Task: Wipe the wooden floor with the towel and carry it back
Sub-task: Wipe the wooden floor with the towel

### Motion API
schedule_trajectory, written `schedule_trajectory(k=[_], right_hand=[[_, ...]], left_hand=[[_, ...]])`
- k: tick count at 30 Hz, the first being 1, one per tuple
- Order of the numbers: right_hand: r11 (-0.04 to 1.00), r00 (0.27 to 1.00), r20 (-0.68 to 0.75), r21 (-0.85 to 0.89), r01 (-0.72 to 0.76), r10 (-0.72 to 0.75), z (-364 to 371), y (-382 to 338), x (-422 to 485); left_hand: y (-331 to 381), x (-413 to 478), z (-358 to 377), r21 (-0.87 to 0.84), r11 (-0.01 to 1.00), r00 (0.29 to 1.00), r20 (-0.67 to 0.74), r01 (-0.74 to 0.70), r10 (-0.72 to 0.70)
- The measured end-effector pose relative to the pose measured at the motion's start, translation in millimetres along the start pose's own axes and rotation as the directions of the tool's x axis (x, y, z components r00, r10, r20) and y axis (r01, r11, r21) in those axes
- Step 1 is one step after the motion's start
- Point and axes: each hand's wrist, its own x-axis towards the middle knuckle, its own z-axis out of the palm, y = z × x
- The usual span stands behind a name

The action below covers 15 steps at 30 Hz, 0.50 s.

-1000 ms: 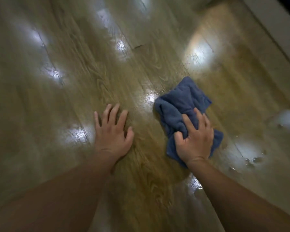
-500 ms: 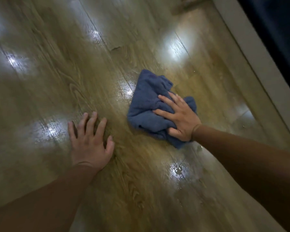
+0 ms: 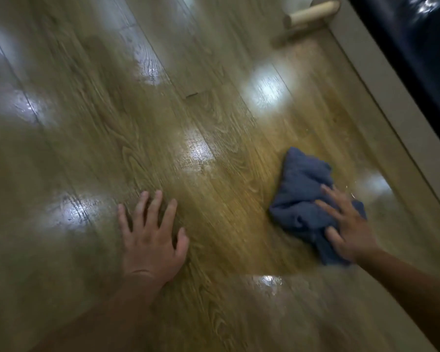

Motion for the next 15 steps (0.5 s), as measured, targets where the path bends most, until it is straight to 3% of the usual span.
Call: schedule_trajectory(k=[2, 4, 5, 6, 7, 8, 10, 12, 13, 15], right_hand=[[0.947, 0.939, -0.13, 0.071, -0.312, 0.319, -11, 15, 62], [0.818, 0.781, -0.245, 0.166, -0.55, 0.575, -17, 1, 136], [0.732, 0.688, -0.251, 0.203, -0.651, 0.681, -15, -21, 166], [0.685, 0.64, -0.246, 0.226, -0.692, 0.728, -11, -51, 188], [0.715, 0.665, -0.261, 0.242, -0.656, 0.699, -4, -83, 200], [0.808, 0.756, -0.287, 0.228, -0.543, 0.588, 5, -117, 201], [0.988, 0.967, -0.227, 0.123, -0.092, 0.119, 31, -170, 178], [0.953, 0.953, -0.08, 0.064, 0.297, -0.291, 43, -182, 142], [0.93, 0.932, -0.048, 0.069, 0.361, -0.358, 43, -167, 125], [0.955, 0.963, -0.046, 0.122, 0.27, -0.266, 30, -114, 93]], left_hand=[[1, 0, 0, 0.014, 1.0, 1.0, -0.007, -0.011, 0.011], [1, 1, 2, 0.027, 0.999, 1.0, -0.022, -0.019, 0.02], [0, 0, 3, 0.023, 1.0, 0.999, -0.033, -0.022, 0.022], [-1, 0, 4, 0.015, 0.999, 0.998, -0.052, -0.032, 0.033], [-2, 1, 4, 0.007, 0.999, 0.996, -0.073, -0.046, 0.047], [-2, 1, 4, 0.004, 0.998, 0.994, -0.093, -0.057, 0.057], [-1, 1, 4, 0.016, 0.998, 0.99, -0.126, -0.056, 0.058], [-1, 0, 5, 0.042, 0.998, 0.99, -0.129, -0.047, 0.052], [-3, 0, 5, 0.038, 0.998, 0.992, -0.118, -0.045, 0.049], [-4, 2, 5, 0.019, 0.998, 0.993, -0.102, -0.059, 0.061]])
